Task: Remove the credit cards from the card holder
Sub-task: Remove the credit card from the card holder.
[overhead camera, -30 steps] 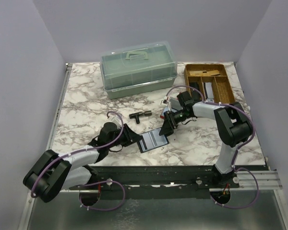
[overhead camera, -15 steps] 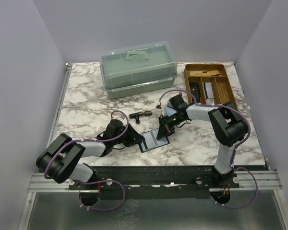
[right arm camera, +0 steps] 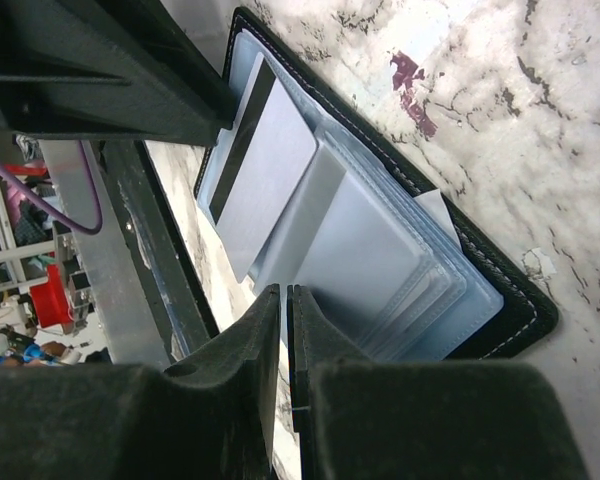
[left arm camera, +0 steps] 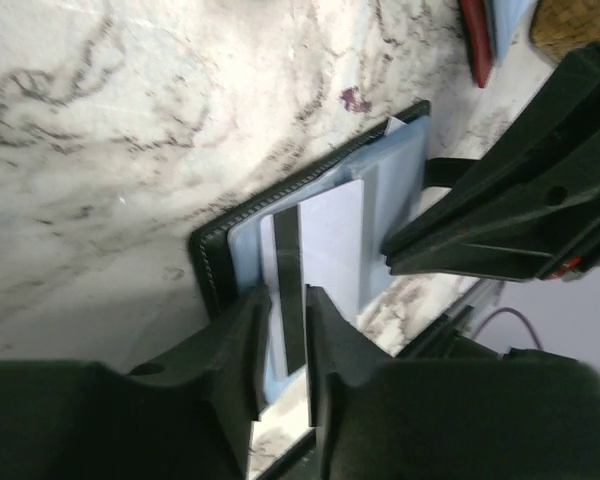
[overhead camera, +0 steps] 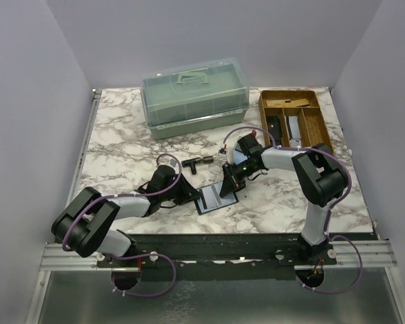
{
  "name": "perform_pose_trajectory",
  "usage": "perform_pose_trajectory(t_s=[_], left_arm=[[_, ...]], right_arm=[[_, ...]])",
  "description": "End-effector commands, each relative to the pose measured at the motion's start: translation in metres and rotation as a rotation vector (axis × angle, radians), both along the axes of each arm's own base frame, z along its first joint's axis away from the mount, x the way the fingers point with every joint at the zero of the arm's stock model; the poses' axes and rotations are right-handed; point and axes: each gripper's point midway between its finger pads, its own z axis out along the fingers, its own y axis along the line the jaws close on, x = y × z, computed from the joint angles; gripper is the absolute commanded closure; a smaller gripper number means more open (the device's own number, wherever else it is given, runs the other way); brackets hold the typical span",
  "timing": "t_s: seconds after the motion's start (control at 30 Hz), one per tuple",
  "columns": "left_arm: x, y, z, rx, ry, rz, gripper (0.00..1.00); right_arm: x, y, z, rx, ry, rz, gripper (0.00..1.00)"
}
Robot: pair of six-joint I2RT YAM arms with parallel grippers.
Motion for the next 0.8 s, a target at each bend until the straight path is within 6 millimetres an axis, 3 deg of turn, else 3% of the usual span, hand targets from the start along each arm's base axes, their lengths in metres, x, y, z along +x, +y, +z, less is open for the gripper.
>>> perform_pose_trajectory(t_s=[0.0, 0.2, 0.37, 0.6, 0.77], left_arm=[[-0.008, 0.014, -0.030, 0.103, 0.069, 0.007, 0.81], [-0.006, 0.008, -0.032, 0.093, 0.070, -0.008, 0.93], [-0.005, 0.000, -0.031, 0.082, 0.069, -0.027, 0.95], [-0.009, -0.015, -0.035, 0.073, 0.078, -0.061, 0.96], [-0.012, -0.022, -0.038, 0.066, 0.082, -0.077, 0.96]], right_arm=[[0.000, -0.005, -0.025, -0.091, -0.017, -0.006, 0.85], [-0.008, 0.003, -0.012, -0.010, 0.037, 0.016, 0.79], [-0.014, 0.007, -0.010, 0.010, 0.119, 0.003, 0.67], [-0.014, 0.005, -0.016, -0.020, 0.152, -0.018, 0.59], [-0.011, 0.004, -0.018, -0.040, 0.132, -0.040, 0.62]])
